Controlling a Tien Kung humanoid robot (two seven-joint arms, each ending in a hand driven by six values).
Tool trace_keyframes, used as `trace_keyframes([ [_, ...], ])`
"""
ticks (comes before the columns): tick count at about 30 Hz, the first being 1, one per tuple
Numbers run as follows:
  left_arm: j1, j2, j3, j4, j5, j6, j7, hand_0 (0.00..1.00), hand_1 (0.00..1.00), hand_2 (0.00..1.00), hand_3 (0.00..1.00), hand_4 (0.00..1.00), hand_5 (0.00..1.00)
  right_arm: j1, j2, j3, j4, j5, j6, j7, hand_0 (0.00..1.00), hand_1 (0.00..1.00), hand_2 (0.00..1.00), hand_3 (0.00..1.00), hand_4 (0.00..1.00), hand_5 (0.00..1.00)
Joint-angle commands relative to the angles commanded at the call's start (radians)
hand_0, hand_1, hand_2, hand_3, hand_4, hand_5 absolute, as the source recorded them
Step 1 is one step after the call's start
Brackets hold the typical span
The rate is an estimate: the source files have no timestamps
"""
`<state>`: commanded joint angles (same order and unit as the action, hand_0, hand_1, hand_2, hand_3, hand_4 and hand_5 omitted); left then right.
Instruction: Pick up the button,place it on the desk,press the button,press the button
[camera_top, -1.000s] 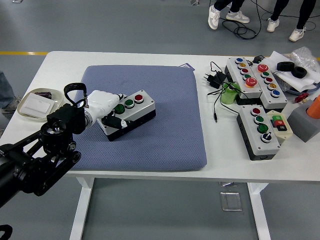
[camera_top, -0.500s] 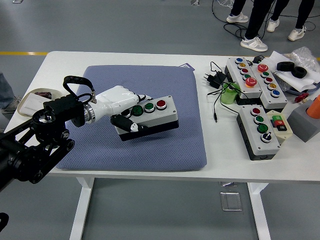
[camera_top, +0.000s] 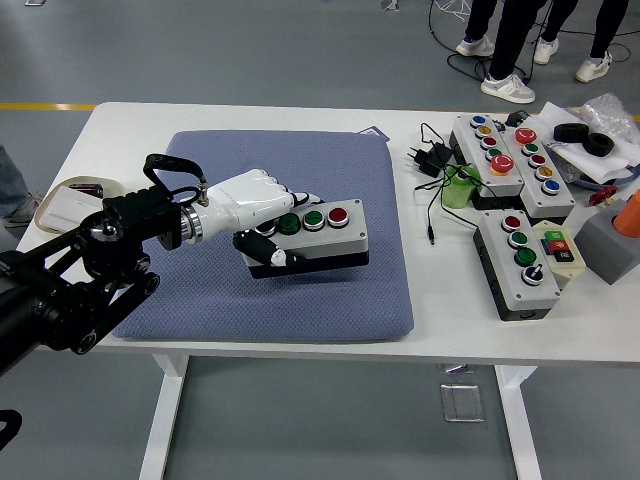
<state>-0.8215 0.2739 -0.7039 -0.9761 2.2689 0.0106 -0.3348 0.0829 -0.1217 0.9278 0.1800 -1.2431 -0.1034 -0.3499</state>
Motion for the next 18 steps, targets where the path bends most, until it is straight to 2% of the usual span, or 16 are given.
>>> trace_keyframes([
  [3, -0.012, 0.001, 0.018, 0.014, 0.000, 0.022, -0.001, 0.417, 0.296, 0.239, 0.298, 0.447, 0.002, 0.001, 0.000, 0.000, 0.000, 0.000, 0.000, 0.000, 0.642, 0.462, 0.617, 0.561, 0.303, 0.224],
  [5, -0.013, 0.001, 0.019, 0.015, 0.000, 0.024, -0.001, 0.432, 0.331, 0.265, 0.309, 0.451, 0.002, 0.001, 0.000, 0.000, 0.000, 0.000, 0.000, 0.000, 0.642, 0.462, 0.616, 0.561, 0.302, 0.223],
  [16, -0.046, 0.000, 0.088, 0.073, 0.000, 0.041, -0.004, 0.433, 0.337, 0.274, 0.311, 0.450, 0.002, 0.002, 0.001, -0.002, 0.000, -0.002, 0.002, -0.001, 0.642, 0.462, 0.617, 0.561, 0.301, 0.224],
  [18, -0.052, 0.002, 0.108, 0.079, 0.000, 0.065, -0.004, 0.438, 0.353, 0.290, 0.315, 0.449, 0.002, 0.002, 0.001, -0.003, 0.000, -0.003, 0.002, -0.001, 0.642, 0.463, 0.616, 0.561, 0.301, 0.224],
])
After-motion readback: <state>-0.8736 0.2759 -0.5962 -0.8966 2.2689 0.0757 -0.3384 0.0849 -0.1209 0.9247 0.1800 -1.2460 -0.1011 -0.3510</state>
